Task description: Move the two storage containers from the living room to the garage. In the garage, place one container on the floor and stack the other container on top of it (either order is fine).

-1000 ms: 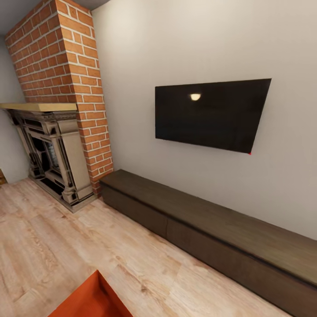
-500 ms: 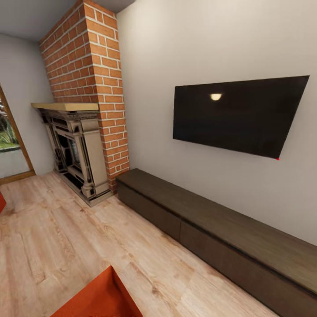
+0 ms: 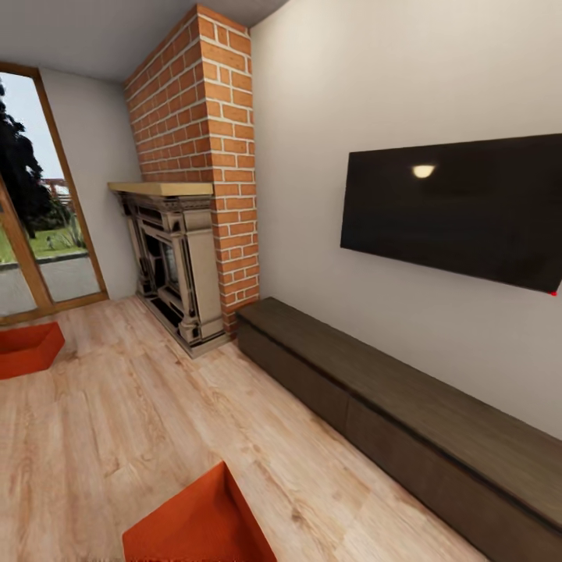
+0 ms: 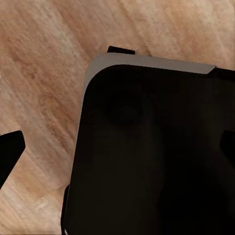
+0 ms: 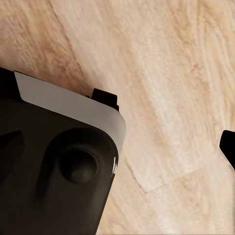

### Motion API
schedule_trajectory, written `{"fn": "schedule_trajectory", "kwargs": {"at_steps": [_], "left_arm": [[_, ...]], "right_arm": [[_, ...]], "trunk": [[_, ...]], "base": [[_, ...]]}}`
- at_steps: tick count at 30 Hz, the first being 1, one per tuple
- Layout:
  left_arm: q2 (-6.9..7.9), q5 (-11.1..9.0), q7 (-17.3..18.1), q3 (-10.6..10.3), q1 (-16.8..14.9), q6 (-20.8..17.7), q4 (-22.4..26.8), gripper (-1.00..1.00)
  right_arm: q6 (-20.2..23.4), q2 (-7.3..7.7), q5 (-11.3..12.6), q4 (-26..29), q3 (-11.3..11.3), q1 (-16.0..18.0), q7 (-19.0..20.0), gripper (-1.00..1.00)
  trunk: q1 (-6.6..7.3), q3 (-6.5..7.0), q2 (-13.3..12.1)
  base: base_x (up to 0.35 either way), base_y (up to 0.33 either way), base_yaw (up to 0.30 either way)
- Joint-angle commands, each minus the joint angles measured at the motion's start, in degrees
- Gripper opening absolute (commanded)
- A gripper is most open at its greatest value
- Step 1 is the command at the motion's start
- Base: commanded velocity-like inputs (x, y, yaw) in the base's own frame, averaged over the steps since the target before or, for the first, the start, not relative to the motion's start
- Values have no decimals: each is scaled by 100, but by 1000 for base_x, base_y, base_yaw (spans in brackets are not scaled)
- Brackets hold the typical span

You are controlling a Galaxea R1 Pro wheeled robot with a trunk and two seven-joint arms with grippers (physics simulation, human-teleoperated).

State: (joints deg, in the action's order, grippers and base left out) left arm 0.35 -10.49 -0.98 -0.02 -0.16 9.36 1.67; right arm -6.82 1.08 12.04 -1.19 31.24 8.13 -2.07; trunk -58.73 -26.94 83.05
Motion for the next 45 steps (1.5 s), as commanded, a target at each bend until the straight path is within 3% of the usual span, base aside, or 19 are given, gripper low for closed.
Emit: {"fn": "schedule_trajectory", "kwargs": {"at_steps": [1, 20, 31, 45], "left_arm": [[-1, -24, -7, 1, -1, 13, 0, 100], [0, -23, -7, -4, -1, 13, 0, 100], [0, -23, -6, -3, -1, 13, 0, 100], [0, -23, -7, 0, -1, 13, 0, 100]], "right_arm": [[-30, -2, 53, -13, 49, 4, -4, 100], [-30, -2, 53, -13, 49, 4, -4, 100], [-35, -2, 52, -13, 48, 4, -53, 100], [-32, -2, 53, -13, 49, 4, -57, 100]], "trunk": [[0, -5, 3], [0, -5, 3], [0, -5, 3], [0, -5, 3]], "base": [[0, 0, 268], [0, 0, 265], [20, 0, 45], [1, 0, 228]]}}
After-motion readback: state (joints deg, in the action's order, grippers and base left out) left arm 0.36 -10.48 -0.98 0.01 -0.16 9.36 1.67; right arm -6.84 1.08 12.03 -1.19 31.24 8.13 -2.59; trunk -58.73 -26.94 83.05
